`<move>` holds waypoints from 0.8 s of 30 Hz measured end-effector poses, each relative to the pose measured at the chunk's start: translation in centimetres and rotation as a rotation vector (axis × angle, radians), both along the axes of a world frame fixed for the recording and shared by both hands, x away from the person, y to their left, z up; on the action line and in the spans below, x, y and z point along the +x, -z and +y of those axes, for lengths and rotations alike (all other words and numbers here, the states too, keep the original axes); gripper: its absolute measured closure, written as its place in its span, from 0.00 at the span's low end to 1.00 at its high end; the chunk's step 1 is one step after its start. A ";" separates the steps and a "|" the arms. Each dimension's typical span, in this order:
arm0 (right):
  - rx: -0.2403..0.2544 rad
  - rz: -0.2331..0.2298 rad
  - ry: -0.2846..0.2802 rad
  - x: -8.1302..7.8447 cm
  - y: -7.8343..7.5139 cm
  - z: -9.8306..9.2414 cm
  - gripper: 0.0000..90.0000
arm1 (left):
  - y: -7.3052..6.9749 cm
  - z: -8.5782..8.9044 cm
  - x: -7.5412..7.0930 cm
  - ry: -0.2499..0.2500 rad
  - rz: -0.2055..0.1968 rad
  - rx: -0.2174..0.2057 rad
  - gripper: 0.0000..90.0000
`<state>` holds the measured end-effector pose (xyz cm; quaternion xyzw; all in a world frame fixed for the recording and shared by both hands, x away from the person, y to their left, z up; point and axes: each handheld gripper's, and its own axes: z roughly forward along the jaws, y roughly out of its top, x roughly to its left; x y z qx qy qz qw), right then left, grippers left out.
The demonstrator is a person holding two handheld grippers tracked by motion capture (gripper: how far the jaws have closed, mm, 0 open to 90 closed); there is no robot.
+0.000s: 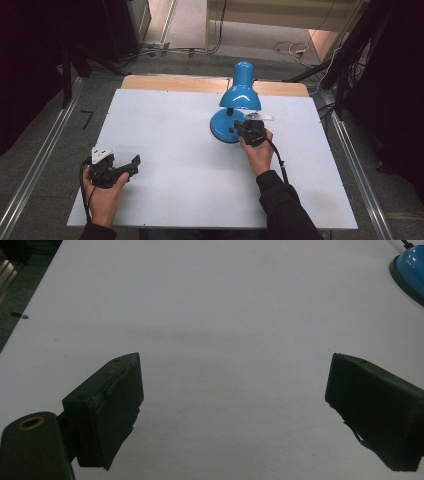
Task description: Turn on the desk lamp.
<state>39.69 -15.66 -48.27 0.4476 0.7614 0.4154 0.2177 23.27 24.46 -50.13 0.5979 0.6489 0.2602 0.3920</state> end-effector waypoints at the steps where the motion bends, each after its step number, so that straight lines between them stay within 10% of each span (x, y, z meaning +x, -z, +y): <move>1: -0.002 0.000 -0.005 0.0 0.1 0.1 0.97 | 0.0 0.0 0.0 -0.001 -0.003 -0.003 0.10; 24: -0.034 0.018 -0.009 -0.1 1.4 1.1 0.97 | 0.1 0.1 0.0 0.000 0.001 -0.003 0.10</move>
